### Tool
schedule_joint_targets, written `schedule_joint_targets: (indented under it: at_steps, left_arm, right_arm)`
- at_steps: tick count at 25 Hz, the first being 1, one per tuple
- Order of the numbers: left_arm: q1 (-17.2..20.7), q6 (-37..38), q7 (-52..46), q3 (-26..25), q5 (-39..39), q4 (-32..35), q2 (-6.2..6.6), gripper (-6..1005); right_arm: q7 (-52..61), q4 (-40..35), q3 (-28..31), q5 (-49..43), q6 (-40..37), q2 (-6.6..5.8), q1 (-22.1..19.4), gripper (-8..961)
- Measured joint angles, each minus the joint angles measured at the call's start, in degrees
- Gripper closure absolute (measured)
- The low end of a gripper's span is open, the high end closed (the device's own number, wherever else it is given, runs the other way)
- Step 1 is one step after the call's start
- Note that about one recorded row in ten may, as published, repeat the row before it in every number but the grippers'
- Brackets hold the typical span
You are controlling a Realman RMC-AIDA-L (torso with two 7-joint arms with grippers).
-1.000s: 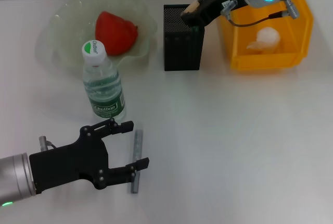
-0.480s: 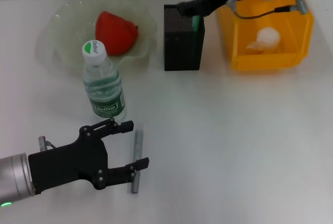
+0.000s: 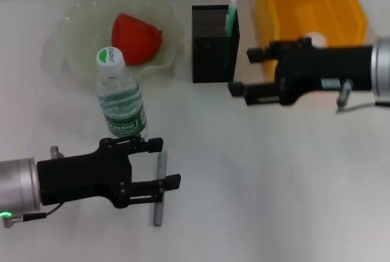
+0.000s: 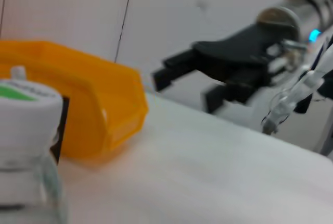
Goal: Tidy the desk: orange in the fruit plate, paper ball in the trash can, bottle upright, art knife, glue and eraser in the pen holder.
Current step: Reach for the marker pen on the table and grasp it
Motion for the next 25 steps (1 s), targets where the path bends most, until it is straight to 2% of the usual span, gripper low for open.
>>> schedule_joint_targets:
  at_steps: [3, 4, 8, 9, 10, 13, 14, 18, 19, 20, 21, 23, 25]
  left_arm:
    - [4.1, -7.7, -11.4, 8.1, 2.1, 11.8, 0.32, 191]
    - [5.5, -10.1, -14.7, 10.2, 3.8, 15.4, 0.4, 191]
    - [10.2, -17.9, -31.2, 18.4, 14.9, 31.3, 0.33, 194]
    - [11.4, -19.3, -39.5, 22.1, 21.6, 37.9, 0.37, 194]
    - [11.4, -19.3, -39.5, 22.1, 21.6, 37.9, 0.37, 194]
    - [11.5, -19.4, -53.6, 26.4, 32.3, 45.9, 0.32, 194]
    - [11.3, -19.3, -56.8, 27.3, 34.5, 47.3, 0.32, 194]
    - [7.8, -16.7, -73.5, 29.6, 42.5, 50.5, 0.25, 193]
    - [4.4, -13.6, -81.7, 29.7, 45.8, 50.3, 0.16, 193]
    - [4.4, -13.6, -81.7, 29.7, 45.8, 50.3, 0.16, 193]
    - [2.4, -11.8, -84.9, 29.9, 47.1, 49.7, 0.02, 193]
    - [0.9, -10.5, -86.2, 30.0, 47.4, 49.0, -0.13, 193]
    - [0.4, -10.3, -86.2, 30.0, 46.9, 48.7, -0.15, 193]
  right_arm:
    - [-13.8, 5.7, -0.1, 11.0, -0.4, 0.0, -5.7, 247]
    - [-22.7, 9.6, 0.1, 16.9, -1.2, -0.05, -8.3, 227]
    - [-31.3, 15.2, 0.4, 21.1, -2.4, -0.27, -10.5, 147]
    - [-34.8, 18.8, 0.7, 21.7, -2.4, -0.31, -11.1, 127]
    - [-34.8, 18.8, 0.7, 21.7, -2.4, -0.31, -11.1, 128]
    - [-41.2, 24.4, 1.6, 22.4, -2.4, -0.26, -11.6, 132]
    - [-46.5, 28.5, 1.9, 24.7, -2.6, -0.26, -11.7, 133]
    - [-54.5, 34.3, 2.2, 28.3, -4.2, -0.44, -11.8, 137]
    - [-59.0, 37.6, 3.1, 29.4, -6.1, -0.51, -11.8, 138]
    - [-59.0, 37.6, 3.1, 29.4, -6.1, -0.51, -11.8, 138]
    - [-60.6, 39.0, 3.7, 29.6, -7.1, -0.53, -11.7, 139]
    - [-62.9, 41.2, 5.0, 29.6, -9.4, -0.56, -11.5, 141]
    - [-64.3, 43.0, 6.6, 29.6, -11.4, -0.58, -11.5, 143]
